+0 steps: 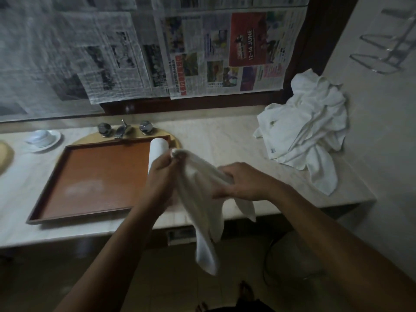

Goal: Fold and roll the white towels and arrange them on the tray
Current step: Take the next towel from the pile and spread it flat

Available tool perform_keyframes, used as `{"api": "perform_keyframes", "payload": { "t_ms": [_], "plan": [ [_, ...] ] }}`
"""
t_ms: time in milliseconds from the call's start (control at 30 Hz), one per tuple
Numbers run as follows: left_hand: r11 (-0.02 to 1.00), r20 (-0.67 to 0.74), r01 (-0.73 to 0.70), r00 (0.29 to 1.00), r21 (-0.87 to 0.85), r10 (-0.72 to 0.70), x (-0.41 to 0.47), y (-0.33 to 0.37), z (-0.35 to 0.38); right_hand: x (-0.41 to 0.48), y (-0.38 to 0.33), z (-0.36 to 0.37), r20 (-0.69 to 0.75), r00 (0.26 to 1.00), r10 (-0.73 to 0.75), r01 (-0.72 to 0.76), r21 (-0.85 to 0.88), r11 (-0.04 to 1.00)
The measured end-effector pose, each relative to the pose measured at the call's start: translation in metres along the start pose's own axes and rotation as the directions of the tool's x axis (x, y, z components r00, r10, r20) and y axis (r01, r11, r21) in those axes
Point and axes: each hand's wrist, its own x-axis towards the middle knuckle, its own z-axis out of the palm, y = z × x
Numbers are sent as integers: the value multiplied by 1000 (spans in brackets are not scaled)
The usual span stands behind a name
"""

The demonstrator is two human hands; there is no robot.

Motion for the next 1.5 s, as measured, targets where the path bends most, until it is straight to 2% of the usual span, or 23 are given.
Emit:
{"api": "perform_keyframes", "payload": {
  "t_ms": [67, 233, 400, 567, 700, 967, 1067, 1200, 1300, 1500],
  "plan": [
    [998, -37, 46, 998, -32, -47, -1, -2, -11, -4, 22, 5, 40, 995, 92, -88, -78, 993],
    [988, -108, 134, 986, 82, -125, -21, -38, -38, -22, 78, 0, -22, 977, 210, -211, -79, 974],
    [970, -107, 146, 986, 194, -127, -27, -83, -68, -32, 108, -9, -158, 969, 187, -200, -67, 977],
    [971, -124, 103, 989, 216, -77, -29, -97, -72, -37, 110, -9, -250, 948, 196, -198, 18, 980],
    [961, -94, 33, 996, 276, -7, -28, -99, -71, -36, 116, -14, -313, 933, 179, -187, 5, 982],
    [969, -129, 100, 989, 225, -72, -22, -104, -65, -44, 135, -16, -341, 924, 176, -197, -30, 980],
    [971, -85, 132, 990, 199, -117, -17, -102, -60, -46, 136, -18, -381, 901, 207, -219, 12, 976],
    [986, 5, 155, 988, 66, -155, -14, -87, -47, -47, 130, -21, -435, 863, 258, -245, 87, 966],
    [984, 67, 108, 991, 139, -119, -12, -77, -42, -48, 126, -24, -445, 855, 267, -238, 121, 964],
    [989, -11, 125, 992, 85, -124, 0, -81, -50, -48, 129, -28, -414, 870, 268, -265, 65, 962]
  ]
}}
